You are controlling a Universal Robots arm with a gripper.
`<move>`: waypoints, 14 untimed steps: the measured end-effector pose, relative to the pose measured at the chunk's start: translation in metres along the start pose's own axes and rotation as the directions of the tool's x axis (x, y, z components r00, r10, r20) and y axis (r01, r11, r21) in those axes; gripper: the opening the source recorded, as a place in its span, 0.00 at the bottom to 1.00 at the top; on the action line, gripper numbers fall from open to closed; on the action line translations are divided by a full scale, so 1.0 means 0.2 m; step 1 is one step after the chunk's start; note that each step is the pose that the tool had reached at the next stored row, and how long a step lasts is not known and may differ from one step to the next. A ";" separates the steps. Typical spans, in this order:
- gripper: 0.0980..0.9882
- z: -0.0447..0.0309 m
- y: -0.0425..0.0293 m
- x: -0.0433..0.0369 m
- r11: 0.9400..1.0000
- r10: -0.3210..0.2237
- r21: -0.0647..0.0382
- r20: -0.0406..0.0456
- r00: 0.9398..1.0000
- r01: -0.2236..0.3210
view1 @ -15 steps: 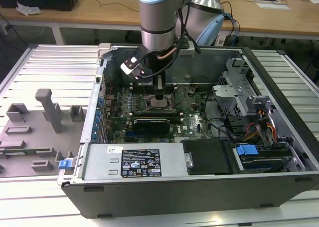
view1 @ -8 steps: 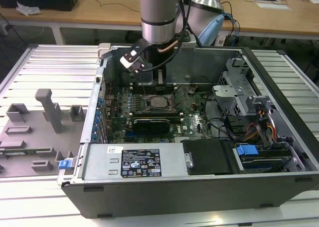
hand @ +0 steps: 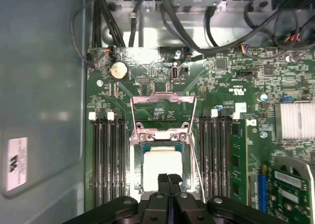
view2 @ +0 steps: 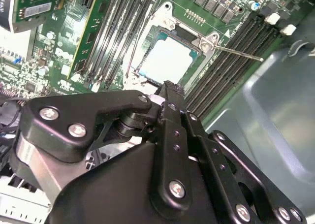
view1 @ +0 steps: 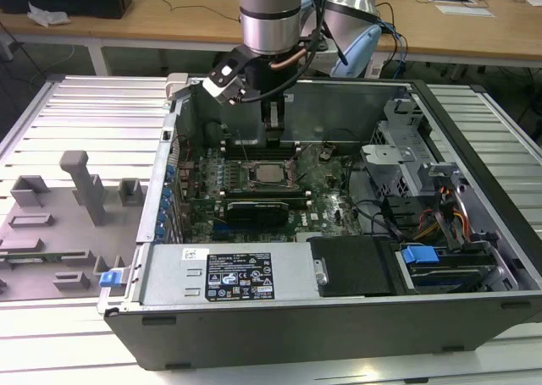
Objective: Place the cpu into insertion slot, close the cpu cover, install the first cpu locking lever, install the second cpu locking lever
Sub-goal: 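Place the cpu into insertion slot, then close the cpu cover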
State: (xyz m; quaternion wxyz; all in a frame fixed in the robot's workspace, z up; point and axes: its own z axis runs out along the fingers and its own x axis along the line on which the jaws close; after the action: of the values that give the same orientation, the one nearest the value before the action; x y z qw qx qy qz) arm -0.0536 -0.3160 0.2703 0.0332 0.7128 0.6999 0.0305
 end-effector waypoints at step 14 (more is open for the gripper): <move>0.01 -0.012 0.001 0.000 1.000 0.000 0.000 0.000 1.000 0.000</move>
State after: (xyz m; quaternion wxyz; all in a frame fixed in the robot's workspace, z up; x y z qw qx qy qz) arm -0.0536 -0.3160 0.2727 0.0332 0.7128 0.6999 0.0305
